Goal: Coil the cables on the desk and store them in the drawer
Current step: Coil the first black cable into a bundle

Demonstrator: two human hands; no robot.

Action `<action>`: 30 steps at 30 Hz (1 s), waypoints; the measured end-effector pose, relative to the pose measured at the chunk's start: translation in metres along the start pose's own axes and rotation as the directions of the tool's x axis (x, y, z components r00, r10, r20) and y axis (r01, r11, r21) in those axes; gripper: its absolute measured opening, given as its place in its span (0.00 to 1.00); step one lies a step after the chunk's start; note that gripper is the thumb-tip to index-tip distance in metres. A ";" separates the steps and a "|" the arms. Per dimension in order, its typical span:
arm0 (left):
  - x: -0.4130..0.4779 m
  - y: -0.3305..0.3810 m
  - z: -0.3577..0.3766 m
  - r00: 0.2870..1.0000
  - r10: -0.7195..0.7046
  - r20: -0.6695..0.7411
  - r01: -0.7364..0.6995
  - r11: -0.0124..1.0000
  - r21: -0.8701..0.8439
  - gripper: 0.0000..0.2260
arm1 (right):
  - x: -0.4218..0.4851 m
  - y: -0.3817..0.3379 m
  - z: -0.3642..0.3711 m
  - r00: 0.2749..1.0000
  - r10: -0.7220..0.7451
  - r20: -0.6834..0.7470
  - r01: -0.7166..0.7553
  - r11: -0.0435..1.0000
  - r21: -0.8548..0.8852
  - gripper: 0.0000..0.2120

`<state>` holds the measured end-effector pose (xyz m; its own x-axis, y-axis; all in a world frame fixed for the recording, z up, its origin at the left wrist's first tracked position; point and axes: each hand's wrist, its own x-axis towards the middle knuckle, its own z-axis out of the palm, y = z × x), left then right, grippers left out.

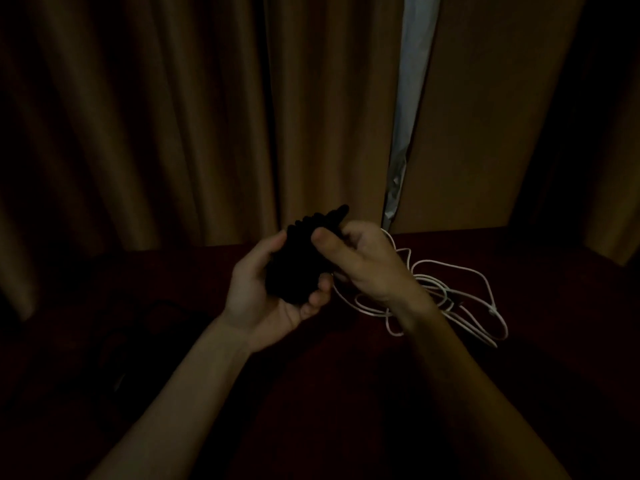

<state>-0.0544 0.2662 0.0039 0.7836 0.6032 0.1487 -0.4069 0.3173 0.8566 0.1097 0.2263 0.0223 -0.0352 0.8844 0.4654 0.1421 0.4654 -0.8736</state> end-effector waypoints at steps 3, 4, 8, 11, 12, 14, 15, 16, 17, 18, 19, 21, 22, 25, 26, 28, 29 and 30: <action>0.004 0.002 0.002 0.981 0.061 -0.185 0.001 0.948 0.319 0.22 | 0.002 0.004 0.003 0.992 -0.035 -0.121 0.028 0.998 -0.057 0.16; 0.004 0.002 0.001 0.966 0.136 -0.222 -0.031 0.907 0.421 0.17 | 0.003 0.007 0.004 0.985 -0.042 -0.170 0.023 0.994 -0.110 0.17; 0.002 -0.002 -0.004 0.890 0.443 -0.103 -0.164 0.523 0.837 0.21 | 0.008 0.012 0.008 0.920 0.024 -0.390 -0.131 0.959 -0.250 0.25; 0.002 -0.008 -0.005 0.836 0.549 0.026 -0.170 0.213 0.962 0.27 | 0.012 0.012 0.012 0.906 0.088 -0.415 -0.250 0.901 -0.354 0.32; 0.004 -0.010 -0.007 0.818 0.573 0.053 -0.175 0.161 0.971 0.26 | 0.012 0.011 0.013 0.914 0.088 -0.396 -0.250 0.891 -0.380 0.31; 0.005 -0.009 -0.014 0.798 0.598 0.068 -0.181 0.130 0.975 0.24 | 0.011 0.011 0.013 0.949 0.085 -0.304 -0.206 0.896 -0.393 0.29; 0.005 -0.008 -0.017 0.792 0.609 0.051 -0.184 0.159 0.970 0.22 | 0.011 0.010 0.010 0.967 0.099 -0.234 -0.184 0.908 -0.377 0.27; 0.004 -0.006 -0.019 0.790 0.613 0.013 -0.191 0.227 0.955 0.19 | 0.010 0.007 0.007 0.981 0.123 -0.150 -0.170 0.920 -0.353 0.24; 0.004 -0.004 -0.020 0.797 0.602 -0.043 -0.199 0.329 0.923 0.17 | 0.009 0.006 0.003 0.986 0.154 -0.064 -0.166 0.931 -0.325 0.22; 0.003 -0.002 -0.020 0.810 0.578 -0.105 -0.206 0.446 0.871 0.16 | 0.008 0.005 -0.002 0.984 0.178 0.010 -0.167 0.939 -0.301 0.21; 0.004 -0.001 -0.019 0.821 0.547 -0.165 -0.201 0.546 0.813 0.16 | 0.007 0.005 -0.007 0.980 0.188 0.063 -0.163 0.944 -0.286 0.21; 0.004 -0.001 -0.018 0.837 0.492 -0.240 -0.178 0.660 0.730 0.15 | 0.005 0.004 -0.015 0.981 0.170 0.098 -0.141 0.958 -0.248 0.20; 0.005 -0.001 -0.018 0.847 0.462 -0.262 -0.168 0.702 0.693 0.15 | 0.004 0.004 -0.017 0.985 0.147 0.089 -0.124 0.965 -0.229 0.19; 0.008 -0.001 -0.019 0.894 0.351 -0.278 -0.155 0.825 0.544 0.18 | 0.003 0.006 -0.020 0.998 0.051 0.049 -0.040 0.979 -0.198 0.17; 0.008 0.000 -0.018 0.909 0.316 -0.270 -0.153 0.858 0.490 0.18 | 0.004 0.008 -0.020 0.999 0.023 0.030 -0.018 0.984 -0.176 0.17; 0.007 0.002 -0.016 0.944 0.237 -0.231 -0.147 0.926 0.349 0.19 | 0.005 0.011 -0.019 1.000 -0.012 0.013 0.014 0.988 -0.153 0.19; 0.007 0.002 -0.015 0.961 0.191 -0.198 -0.133 0.953 0.273 0.19 | 0.006 0.013 -0.019 1.000 -0.021 0.010 0.022 0.990 -0.136 0.19; 0.006 0.002 -0.013 0.977 0.144 -0.160 -0.110 0.973 0.203 0.19 | 0.006 0.014 -0.019 1.000 -0.018 0.009 0.019 0.994 -0.106 0.18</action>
<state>-0.0568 0.2796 -0.0002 0.6318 0.7516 0.1897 -0.3870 0.0938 0.9173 0.1300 0.2373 0.0159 -0.0471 0.8761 0.4798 0.2459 0.4757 -0.8445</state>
